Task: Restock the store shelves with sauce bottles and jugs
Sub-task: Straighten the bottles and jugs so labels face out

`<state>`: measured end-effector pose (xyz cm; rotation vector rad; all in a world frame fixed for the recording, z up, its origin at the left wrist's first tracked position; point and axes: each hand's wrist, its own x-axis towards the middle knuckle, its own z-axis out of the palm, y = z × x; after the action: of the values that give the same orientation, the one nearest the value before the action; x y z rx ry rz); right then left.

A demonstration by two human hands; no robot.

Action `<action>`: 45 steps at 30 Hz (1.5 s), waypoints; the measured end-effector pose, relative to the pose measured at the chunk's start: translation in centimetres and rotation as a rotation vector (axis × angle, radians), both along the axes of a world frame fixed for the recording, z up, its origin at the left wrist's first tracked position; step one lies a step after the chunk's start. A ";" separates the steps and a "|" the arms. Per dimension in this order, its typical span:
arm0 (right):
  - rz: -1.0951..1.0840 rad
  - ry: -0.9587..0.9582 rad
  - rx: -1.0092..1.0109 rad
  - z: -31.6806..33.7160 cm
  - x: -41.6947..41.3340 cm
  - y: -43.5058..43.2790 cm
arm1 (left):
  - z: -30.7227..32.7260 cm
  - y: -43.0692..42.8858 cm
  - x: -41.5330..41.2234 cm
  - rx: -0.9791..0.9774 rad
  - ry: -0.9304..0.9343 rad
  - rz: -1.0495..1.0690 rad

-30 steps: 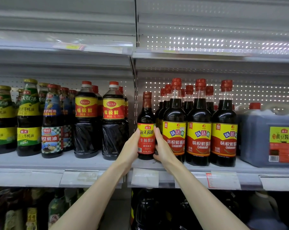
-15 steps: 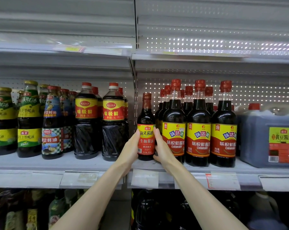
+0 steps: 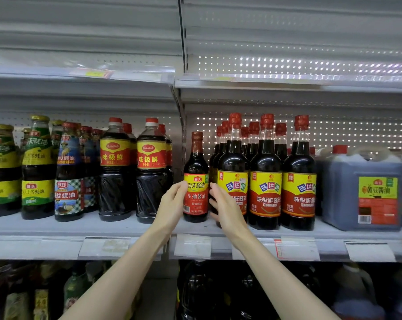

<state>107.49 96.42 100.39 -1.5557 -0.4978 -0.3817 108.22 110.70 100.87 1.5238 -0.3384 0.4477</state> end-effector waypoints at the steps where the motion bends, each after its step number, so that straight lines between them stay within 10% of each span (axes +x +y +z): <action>1: -0.016 0.001 -0.005 0.0 -0.2 -0.3 | 0.2 -0.1 0.0 -0.002 -0.016 0.019; 45: -0.229 0.063 -0.087 -0.3 0.6 -7.4 | -0.8 -6.7 2.1 0.170 -0.023 0.139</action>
<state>108.12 89.00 100.07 -1.7095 -0.2903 -0.4899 110.31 103.99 100.04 1.7161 -0.2950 0.5575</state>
